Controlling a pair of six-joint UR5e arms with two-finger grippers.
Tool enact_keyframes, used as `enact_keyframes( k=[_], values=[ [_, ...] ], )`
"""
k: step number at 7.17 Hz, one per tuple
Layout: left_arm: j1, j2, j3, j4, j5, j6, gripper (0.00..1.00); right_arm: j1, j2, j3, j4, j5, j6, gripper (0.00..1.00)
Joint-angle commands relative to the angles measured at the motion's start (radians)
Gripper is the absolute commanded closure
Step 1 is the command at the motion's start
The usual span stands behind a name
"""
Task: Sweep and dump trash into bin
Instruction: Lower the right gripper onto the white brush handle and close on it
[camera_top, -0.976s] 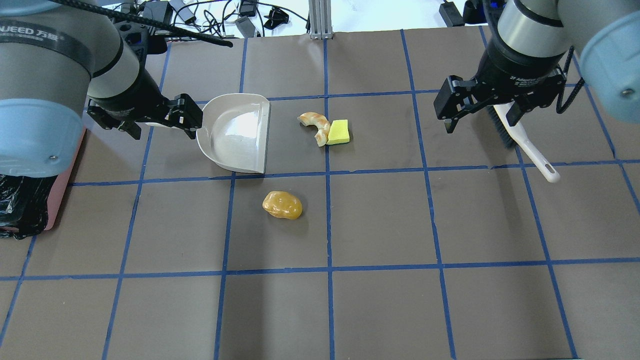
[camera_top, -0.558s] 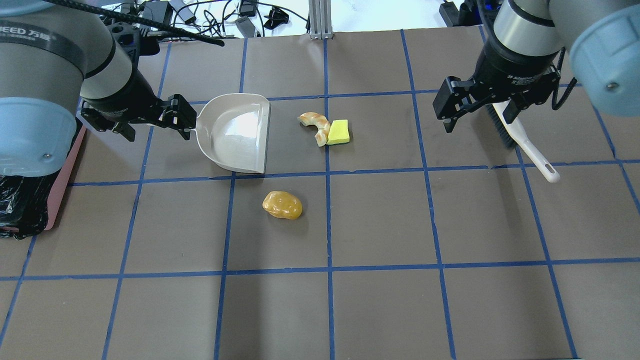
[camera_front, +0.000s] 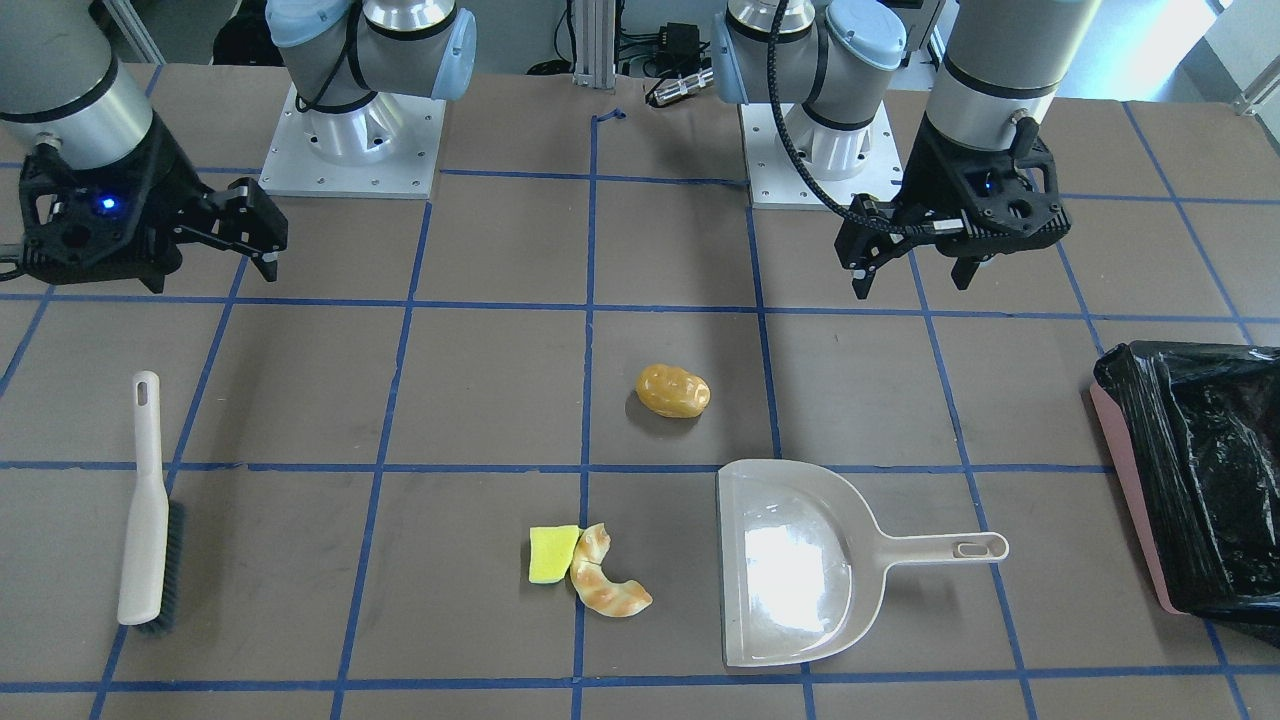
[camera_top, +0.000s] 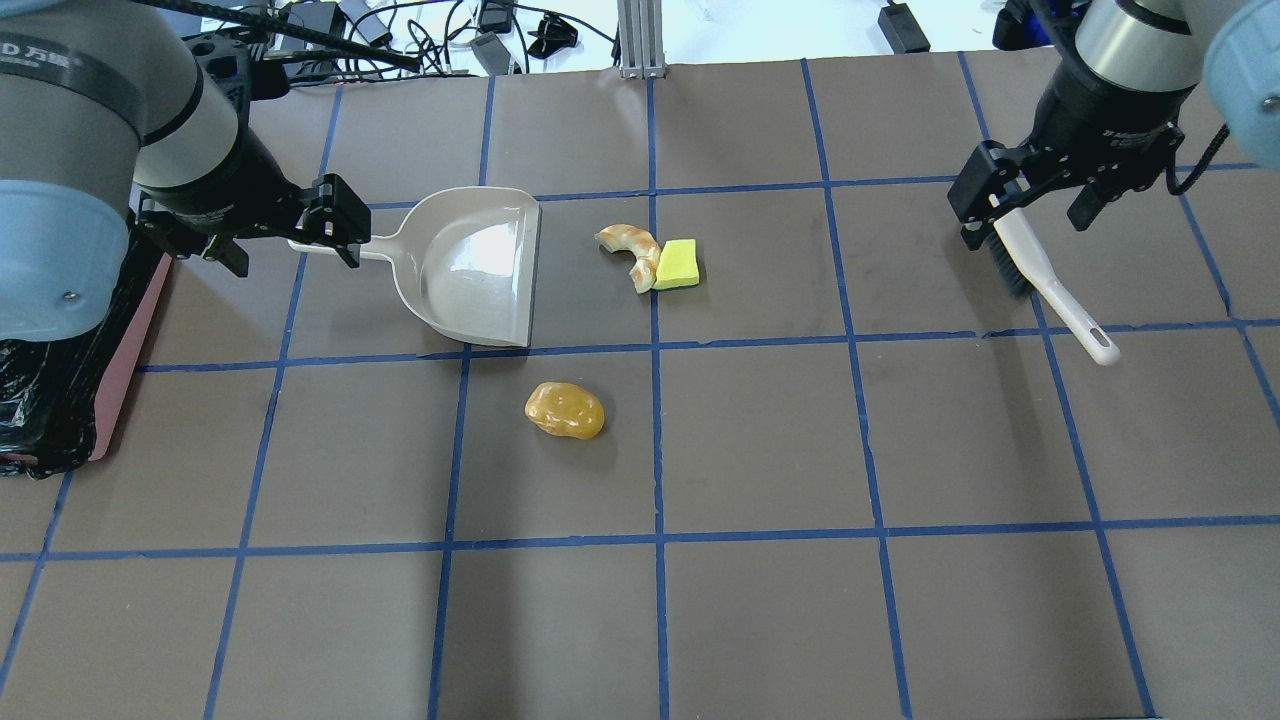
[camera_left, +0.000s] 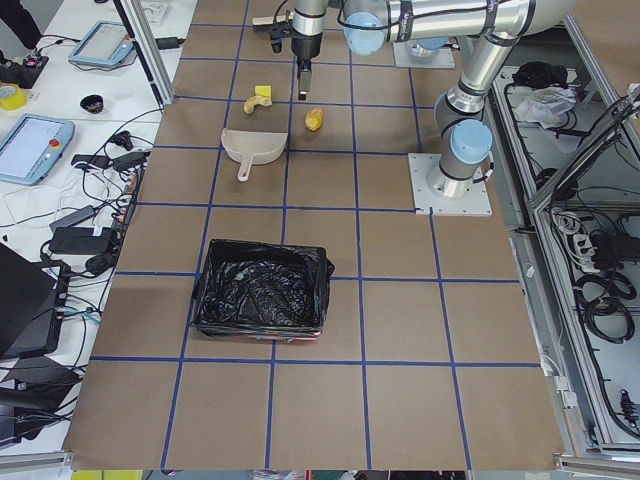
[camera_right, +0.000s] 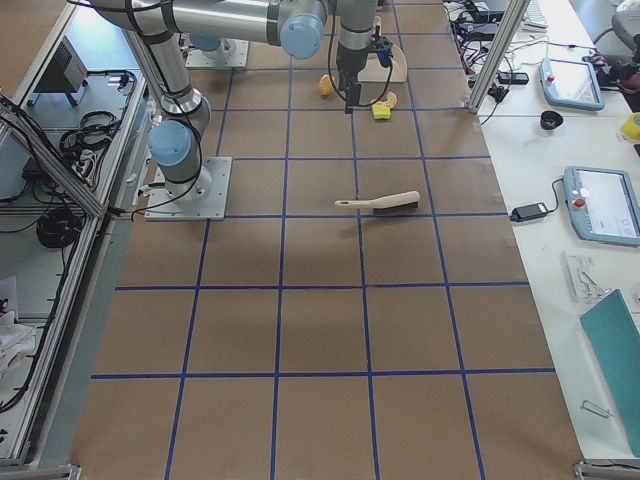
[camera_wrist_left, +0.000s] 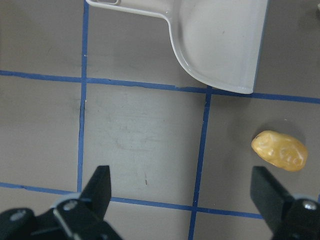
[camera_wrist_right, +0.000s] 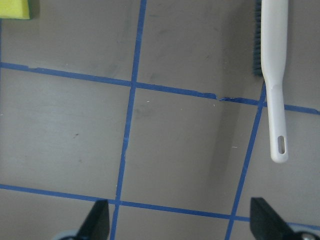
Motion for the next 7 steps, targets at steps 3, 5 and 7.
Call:
enact_keyframes(
  k=[3, 5, 7],
  values=[
    [0.019, -0.002, 0.0, 0.0, -0.001, -0.039, 0.0, -0.093, 0.11, 0.003, -0.114, -0.055, -0.097, 0.0],
    [0.019, -0.003, 0.0, 0.0, -0.003, -0.039, 0.0, -0.149, 0.117, 0.076, -0.215, -0.046, -0.196, 0.0],
    [0.019, -0.008, 0.0, 0.002, -0.004, -0.039, 0.0, -0.189, 0.117, 0.15, -0.253, -0.051, -0.262, 0.0]
  ],
)
